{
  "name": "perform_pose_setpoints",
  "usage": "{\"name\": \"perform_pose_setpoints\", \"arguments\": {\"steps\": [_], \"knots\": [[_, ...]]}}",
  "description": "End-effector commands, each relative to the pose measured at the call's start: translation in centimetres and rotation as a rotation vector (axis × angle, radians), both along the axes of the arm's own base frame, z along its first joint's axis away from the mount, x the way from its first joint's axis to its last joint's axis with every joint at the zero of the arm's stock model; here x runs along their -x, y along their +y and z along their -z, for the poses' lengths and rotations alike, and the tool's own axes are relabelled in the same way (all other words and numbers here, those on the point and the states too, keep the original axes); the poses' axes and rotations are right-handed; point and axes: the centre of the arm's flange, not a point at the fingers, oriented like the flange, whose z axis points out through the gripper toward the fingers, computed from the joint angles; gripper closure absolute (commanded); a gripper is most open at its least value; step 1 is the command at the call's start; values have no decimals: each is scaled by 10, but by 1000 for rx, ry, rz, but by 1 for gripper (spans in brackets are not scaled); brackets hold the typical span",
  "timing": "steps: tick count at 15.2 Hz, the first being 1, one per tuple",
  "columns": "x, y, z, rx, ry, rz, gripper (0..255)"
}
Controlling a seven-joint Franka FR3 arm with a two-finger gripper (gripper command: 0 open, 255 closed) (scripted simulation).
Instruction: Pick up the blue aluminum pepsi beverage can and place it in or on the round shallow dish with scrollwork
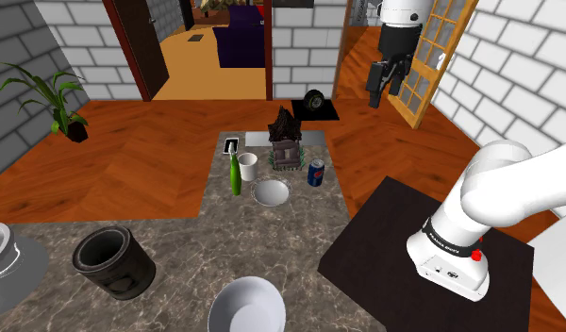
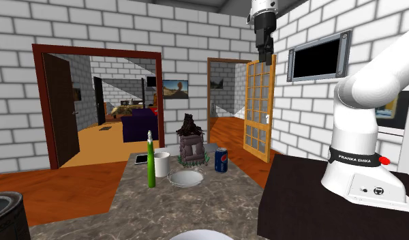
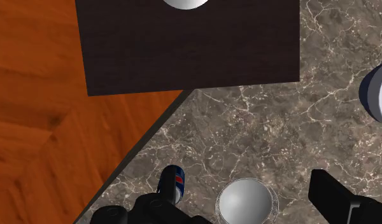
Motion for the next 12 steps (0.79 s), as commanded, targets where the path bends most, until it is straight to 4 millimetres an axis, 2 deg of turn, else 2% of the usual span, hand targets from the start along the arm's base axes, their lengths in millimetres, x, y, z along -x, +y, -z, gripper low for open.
{"name": "perform_pose_setpoints", "arguments": {"steps": [1, 12], "knots": [[0, 0, 0, 0, 0, 0, 0], [-54, -38, 128, -8, -16, -55, 0]]}}
